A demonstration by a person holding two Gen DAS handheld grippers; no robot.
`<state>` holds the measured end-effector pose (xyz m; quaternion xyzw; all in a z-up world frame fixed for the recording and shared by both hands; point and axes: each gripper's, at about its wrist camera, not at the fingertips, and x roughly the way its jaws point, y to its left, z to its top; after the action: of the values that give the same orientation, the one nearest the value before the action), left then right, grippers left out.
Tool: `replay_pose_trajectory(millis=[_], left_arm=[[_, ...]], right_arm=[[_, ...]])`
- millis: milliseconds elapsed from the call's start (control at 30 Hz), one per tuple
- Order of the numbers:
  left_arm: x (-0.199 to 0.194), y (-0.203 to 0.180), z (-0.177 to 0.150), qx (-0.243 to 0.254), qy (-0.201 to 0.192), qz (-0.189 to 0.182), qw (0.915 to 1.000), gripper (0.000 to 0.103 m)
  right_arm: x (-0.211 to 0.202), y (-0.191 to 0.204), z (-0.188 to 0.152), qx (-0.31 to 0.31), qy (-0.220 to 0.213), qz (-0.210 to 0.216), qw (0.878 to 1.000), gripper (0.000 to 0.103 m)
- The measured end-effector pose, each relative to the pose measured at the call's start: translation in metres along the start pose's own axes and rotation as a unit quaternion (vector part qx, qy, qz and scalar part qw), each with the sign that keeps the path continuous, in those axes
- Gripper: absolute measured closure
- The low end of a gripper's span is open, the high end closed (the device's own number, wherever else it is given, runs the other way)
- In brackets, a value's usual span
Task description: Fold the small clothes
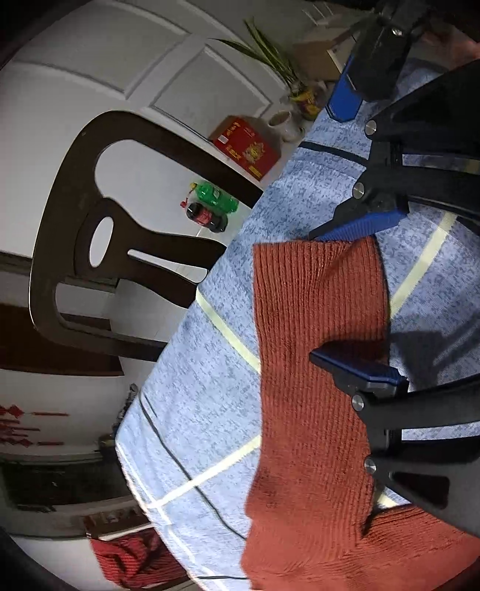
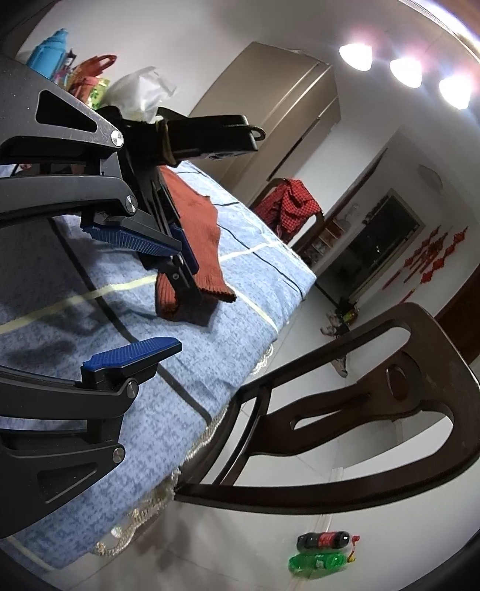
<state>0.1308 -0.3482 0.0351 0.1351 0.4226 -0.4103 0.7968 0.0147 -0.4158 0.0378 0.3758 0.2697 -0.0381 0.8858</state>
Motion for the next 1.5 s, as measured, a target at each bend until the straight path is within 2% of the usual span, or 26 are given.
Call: replay_pose_trajectory(millis=[133,267,367,467,600,700,767,800,933,967,1167,1500], left_arm=[[0.004,-0.009,-0.005,0.027,0.011,0.011,0.9995,0.037],[0.007,-0.020,-0.007,0.058,0.011,0.042,0.9974,0.035],[0.010,-0.022,-0.006,0.061,0.008,0.058,0.9964,0.028],[0.014,-0.018,-0.003,0.041,0.018,0.069,0.9966,0.019],[0.015,-0.015,0.000,0.037,0.035,0.063,0.9967,0.018],[0.013,-0.015,-0.002,0.039,0.024,0.065,0.9968,0.027],[0.011,-0.017,-0.002,0.047,0.015,0.077,0.9958,0.049],[0.011,-0.017,-0.001,0.050,0.013,0.075,0.9958,0.053],[0.010,-0.015,0.004,0.052,0.013,0.080,0.9954,0.085],[0.009,-0.013,0.004,0.048,0.011,0.078,0.9957,0.090],[0.001,0.001,0.006,0.013,0.007,0.043,0.9990,0.092],[-0.034,0.032,0.012,-0.029,-0.030,0.031,0.9987,0.092]], right_arm=[[-0.003,-0.003,-0.001,0.004,-0.002,-0.002,1.000,0.056],[-0.007,-0.007,-0.002,0.012,-0.008,0.000,1.000,0.056],[-0.009,-0.009,-0.003,0.016,-0.008,-0.001,1.000,0.056],[-0.010,-0.010,-0.003,0.017,-0.009,-0.001,1.000,0.056],[-0.011,-0.011,-0.003,0.017,-0.011,0.001,1.000,0.056],[-0.010,-0.010,-0.004,0.018,-0.010,0.001,1.000,0.056],[-0.008,-0.010,-0.004,0.019,-0.007,0.002,1.000,0.056],[-0.007,-0.009,-0.004,0.020,-0.006,0.002,1.000,0.056],[-0.007,-0.007,-0.004,0.018,-0.007,0.005,1.000,0.056],[-0.007,-0.007,-0.004,0.018,-0.007,0.005,1.000,0.056],[-0.005,-0.004,-0.004,0.016,-0.005,0.003,1.000,0.056],[0.016,0.018,0.004,-0.020,0.011,-0.002,1.000,0.056]])
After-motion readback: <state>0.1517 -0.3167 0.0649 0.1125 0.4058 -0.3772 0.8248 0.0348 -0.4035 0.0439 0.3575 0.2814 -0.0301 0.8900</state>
